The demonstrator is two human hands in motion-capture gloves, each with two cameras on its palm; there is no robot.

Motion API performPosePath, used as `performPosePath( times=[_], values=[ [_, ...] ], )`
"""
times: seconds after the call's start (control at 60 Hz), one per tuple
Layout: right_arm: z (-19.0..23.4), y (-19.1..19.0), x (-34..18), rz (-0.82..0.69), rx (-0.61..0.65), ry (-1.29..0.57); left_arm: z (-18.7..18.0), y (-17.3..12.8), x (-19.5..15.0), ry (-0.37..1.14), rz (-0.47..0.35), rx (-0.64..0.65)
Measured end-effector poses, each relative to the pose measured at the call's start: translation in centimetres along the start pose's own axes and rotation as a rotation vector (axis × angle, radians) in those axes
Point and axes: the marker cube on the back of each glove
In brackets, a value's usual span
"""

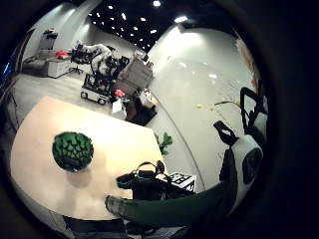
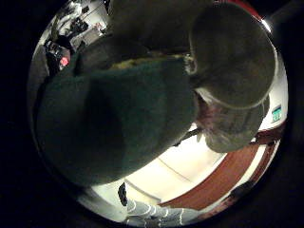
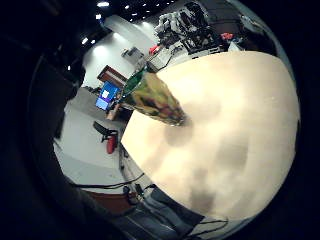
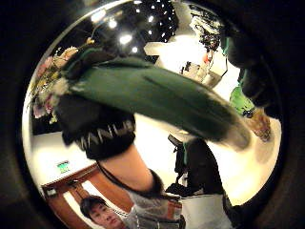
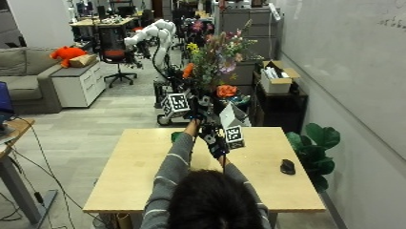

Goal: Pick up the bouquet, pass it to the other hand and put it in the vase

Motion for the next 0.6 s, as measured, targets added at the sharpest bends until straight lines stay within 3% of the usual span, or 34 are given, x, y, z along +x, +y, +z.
performPosePath(
  times=[0.05,0.133,0.217,0.333,0.367,0.45,0.517,0.6],
  values=[
    [-0.1,1.2,-0.6,0.126,-0.02,-0.091,-1.1,-1.4,0.5,-0.01,0.012,0.031],
    [-1.1,0.9,2.6,0.142,0.016,0.017,-3.1,-3.5,1.0,-0.032,0.018,0.087],
    [-1.6,1.7,2.5,0.209,0.011,-0.032,-4.7,-5.1,0.9,-0.037,0.01,0.13],
    [-3.2,3.1,6.0,0.503,0.027,0.182,-6.4,-7.0,0.6,-0.059,0.028,0.195],
    [-3.2,3.1,6.2,0.496,0.023,0.165,-6.6,-7.6,0.2,-0.056,0.035,0.212],
    [-3.0,2.4,4.8,0.294,0.003,-0.009,-6.6,-8.5,-0.6,-0.042,0.02,0.232],
    [-3.9,2.4,8.5,0.378,0.034,0.179,-5.9,-9.2,-2.2,-0.03,0.014,0.226],
    [-4.2,3.5,7.2,0.476,0.019,0.14,-6.0,-9.0,-2.7,-0.015,-0.027,0.222]
  ],
)
